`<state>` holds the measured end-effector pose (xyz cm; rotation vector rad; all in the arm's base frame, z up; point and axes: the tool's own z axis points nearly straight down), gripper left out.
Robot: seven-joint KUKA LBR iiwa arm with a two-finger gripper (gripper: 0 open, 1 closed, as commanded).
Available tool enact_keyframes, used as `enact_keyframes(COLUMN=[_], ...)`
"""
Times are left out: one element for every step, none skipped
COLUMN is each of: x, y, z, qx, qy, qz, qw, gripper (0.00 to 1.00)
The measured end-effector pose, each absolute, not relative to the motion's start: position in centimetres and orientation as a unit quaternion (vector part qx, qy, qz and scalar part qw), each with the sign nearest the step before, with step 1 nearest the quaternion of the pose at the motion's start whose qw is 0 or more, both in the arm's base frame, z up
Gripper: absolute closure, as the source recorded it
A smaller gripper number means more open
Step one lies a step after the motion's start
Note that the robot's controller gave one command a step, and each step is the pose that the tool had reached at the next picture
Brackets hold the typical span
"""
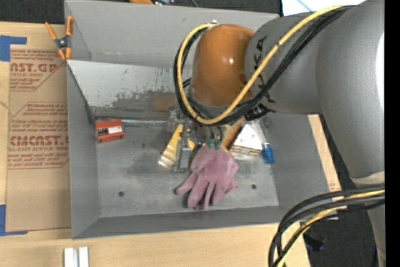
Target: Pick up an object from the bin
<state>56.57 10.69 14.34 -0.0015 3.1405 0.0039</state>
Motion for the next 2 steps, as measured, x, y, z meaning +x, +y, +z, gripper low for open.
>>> enact_keyframes(x=[56.6,56.0], y=[10.7,4.3], z=[14.3,8.8], qx=[0.0,-0.11], qy=[1.0,0.994], qz=[0.001,0.002], qw=[0.001,0.003], gripper=[0.0,0.0])
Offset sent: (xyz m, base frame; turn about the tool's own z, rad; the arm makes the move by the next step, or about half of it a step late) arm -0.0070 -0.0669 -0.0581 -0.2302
